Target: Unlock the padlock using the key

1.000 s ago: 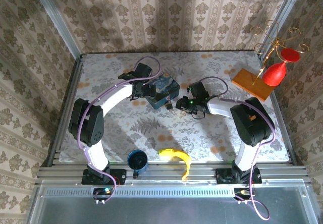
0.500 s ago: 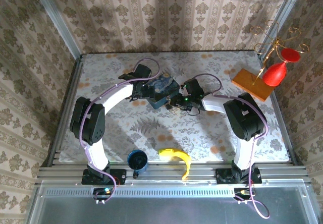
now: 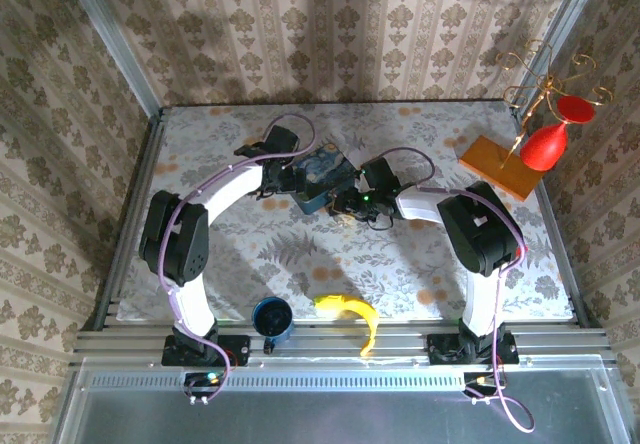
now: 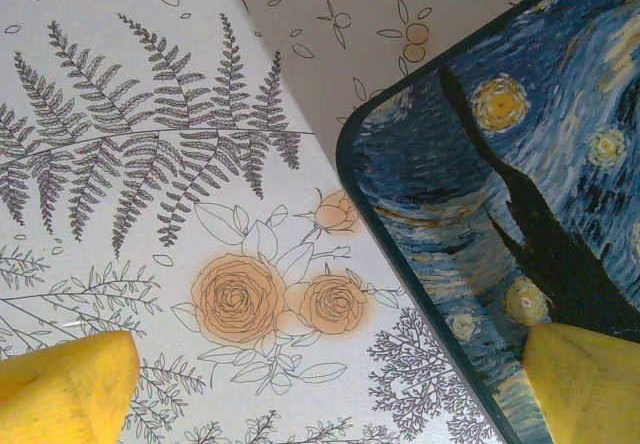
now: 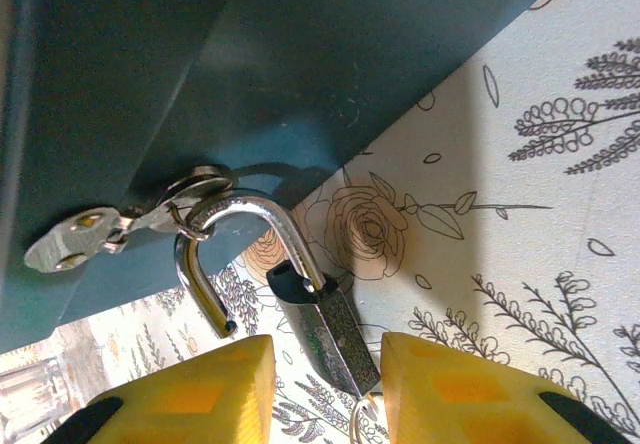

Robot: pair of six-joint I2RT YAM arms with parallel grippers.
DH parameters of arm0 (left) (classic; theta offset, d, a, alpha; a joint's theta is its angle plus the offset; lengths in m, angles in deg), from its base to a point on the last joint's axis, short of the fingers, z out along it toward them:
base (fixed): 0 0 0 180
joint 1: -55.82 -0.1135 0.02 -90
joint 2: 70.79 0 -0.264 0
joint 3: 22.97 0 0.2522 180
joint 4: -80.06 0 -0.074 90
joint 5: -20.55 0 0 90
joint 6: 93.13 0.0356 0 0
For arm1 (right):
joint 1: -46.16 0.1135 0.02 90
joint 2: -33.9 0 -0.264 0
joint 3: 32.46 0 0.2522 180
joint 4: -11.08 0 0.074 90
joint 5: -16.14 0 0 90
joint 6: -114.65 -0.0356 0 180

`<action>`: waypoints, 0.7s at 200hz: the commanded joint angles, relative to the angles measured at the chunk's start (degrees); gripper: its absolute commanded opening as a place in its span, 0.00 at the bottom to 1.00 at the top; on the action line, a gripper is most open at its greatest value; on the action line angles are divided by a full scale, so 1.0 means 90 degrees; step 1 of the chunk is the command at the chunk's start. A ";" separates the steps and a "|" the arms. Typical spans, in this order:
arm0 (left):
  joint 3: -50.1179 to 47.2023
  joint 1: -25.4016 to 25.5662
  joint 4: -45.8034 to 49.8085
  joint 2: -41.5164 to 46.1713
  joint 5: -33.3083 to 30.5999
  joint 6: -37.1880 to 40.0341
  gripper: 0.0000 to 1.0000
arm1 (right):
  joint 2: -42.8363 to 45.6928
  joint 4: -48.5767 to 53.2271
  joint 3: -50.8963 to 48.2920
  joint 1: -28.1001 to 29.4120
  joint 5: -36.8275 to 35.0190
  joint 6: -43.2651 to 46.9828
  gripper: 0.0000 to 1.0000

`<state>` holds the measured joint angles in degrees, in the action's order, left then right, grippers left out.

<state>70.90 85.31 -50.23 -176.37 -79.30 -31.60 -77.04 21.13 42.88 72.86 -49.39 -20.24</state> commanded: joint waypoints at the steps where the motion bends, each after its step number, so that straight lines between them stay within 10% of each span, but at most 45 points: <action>1: 0.0012 -0.0064 0.0332 -0.0329 -0.0079 0.0018 1.00 | -0.0134 -0.0005 0.0183 0.0075 0.0056 0.0119 0.33; 140: -0.0121 -0.0006 0.0352 -0.0232 -0.0136 -0.0014 1.00 | -0.0281 0.0808 0.0666 0.0451 -0.1343 0.0660 0.36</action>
<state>71.19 85.33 -50.23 -176.61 -79.34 -31.65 -78.28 25.57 46.88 76.47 -57.61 -16.35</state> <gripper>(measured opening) 0.999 0.370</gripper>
